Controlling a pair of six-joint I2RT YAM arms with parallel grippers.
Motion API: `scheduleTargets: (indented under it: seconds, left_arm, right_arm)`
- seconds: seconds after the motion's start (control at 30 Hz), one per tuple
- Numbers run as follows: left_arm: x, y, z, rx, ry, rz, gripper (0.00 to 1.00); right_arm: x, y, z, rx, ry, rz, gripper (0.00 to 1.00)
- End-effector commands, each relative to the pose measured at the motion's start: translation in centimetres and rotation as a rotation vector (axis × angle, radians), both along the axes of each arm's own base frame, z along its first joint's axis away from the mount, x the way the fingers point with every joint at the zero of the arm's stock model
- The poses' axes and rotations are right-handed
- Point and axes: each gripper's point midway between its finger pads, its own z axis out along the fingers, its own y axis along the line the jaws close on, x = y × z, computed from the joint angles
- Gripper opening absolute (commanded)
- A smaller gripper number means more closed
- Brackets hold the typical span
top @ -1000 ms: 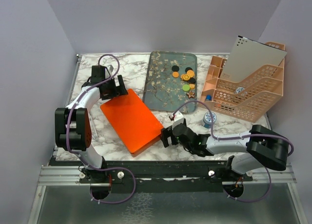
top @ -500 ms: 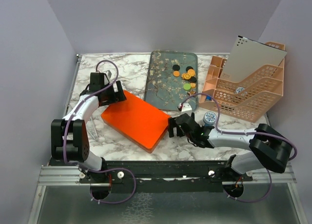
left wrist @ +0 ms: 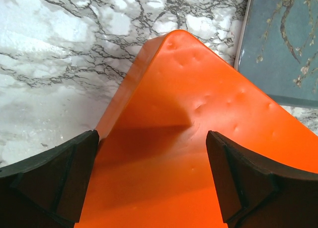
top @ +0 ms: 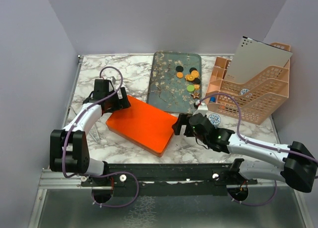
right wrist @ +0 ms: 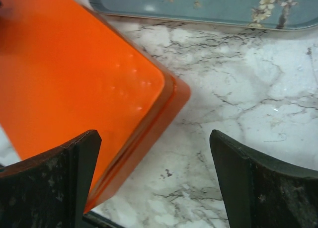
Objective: Pack the cookies
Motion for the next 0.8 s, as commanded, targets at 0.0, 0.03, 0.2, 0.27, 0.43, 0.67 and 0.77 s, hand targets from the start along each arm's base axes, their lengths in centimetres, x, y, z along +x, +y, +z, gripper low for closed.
scheduleTargets:
  seconds: [0.0, 0.03, 0.2, 0.27, 0.43, 0.67, 0.77]
  left_arm:
    - [-1.6, -0.8, -0.2, -0.012, 0.036, -0.013, 0.98]
    - [-1.7, -0.9, -0.2, -0.011, 0.036, -0.019, 0.98]
    - [-1.8, -1.3, -0.2, -0.002, 0.031, -0.034, 0.98]
    - [-1.8, -1.3, -0.1, 0.0, 0.028, -0.039, 0.98]
    - [-1.9, -1.9, 0.2, 0.0, 0.018, -0.064, 0.98]
    - [-2.2, -2.8, 0.4, -0.008, 0.012, -0.096, 0.98]
    - [-2.2, -2.9, 0.4, -0.007, 0.01, -0.102, 0.98]
  right_arm:
    - [-1.3, 1.6, 1.8, 0.146, 0.056, 0.022, 1.0]
    - [-1.4, 1.8, 1.9, 0.164, 0.066, 0.021, 1.0]
    - [-2.3, 2.7, 0.8, 0.207, 0.16, 0.02, 1.0]
    - [-3.0, 3.1, -0.2, 0.209, 0.219, 0.03, 1.0]
    - [-4.4, 4.5, -1.9, 0.288, 0.296, 0.074, 1.0]
    - [-4.8, 7.5, -2.2, 0.39, 0.31, 0.183, 0.97]
    - [-4.2, 8.7, -1.1, 0.427, 0.257, 0.226, 0.94]
